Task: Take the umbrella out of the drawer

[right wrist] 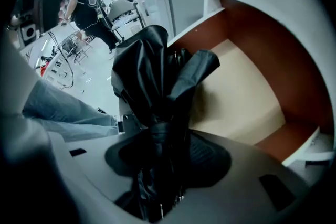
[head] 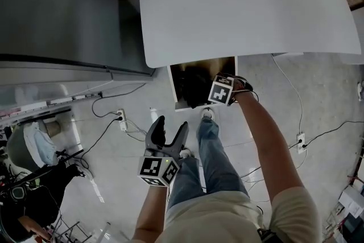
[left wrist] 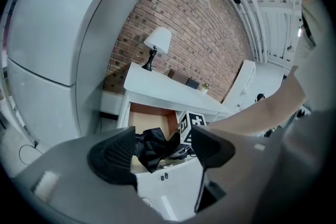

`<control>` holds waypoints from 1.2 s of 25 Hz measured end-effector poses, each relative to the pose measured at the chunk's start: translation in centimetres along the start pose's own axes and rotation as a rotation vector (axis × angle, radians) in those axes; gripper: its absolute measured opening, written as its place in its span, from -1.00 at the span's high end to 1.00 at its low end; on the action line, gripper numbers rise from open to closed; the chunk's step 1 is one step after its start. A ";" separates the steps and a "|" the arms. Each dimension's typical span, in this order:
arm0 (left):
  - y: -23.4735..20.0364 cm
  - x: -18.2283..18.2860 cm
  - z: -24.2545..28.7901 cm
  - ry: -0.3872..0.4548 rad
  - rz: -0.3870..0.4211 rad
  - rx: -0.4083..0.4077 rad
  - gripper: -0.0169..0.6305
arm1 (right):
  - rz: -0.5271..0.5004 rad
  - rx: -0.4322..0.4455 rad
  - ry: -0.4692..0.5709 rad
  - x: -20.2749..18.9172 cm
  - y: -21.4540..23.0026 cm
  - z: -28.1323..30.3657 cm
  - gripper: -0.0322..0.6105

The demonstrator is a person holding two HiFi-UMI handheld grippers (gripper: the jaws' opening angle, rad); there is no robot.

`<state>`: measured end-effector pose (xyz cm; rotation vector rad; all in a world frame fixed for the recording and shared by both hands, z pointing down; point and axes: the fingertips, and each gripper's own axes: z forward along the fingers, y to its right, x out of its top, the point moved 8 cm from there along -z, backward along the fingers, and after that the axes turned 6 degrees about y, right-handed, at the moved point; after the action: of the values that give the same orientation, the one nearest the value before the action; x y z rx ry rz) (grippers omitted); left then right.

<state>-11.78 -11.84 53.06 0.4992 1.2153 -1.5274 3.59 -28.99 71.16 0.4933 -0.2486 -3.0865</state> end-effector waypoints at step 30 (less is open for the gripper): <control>5.0 1.8 -17.5 0.135 0.167 -0.186 -0.03 | 0.564 -0.386 0.619 1.9 -22.4 -18.7 0.27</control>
<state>-12.70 3.18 42.56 0.5717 1.3700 -1.2425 8.02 -9.82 49.55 1.0837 0.1843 -2.2265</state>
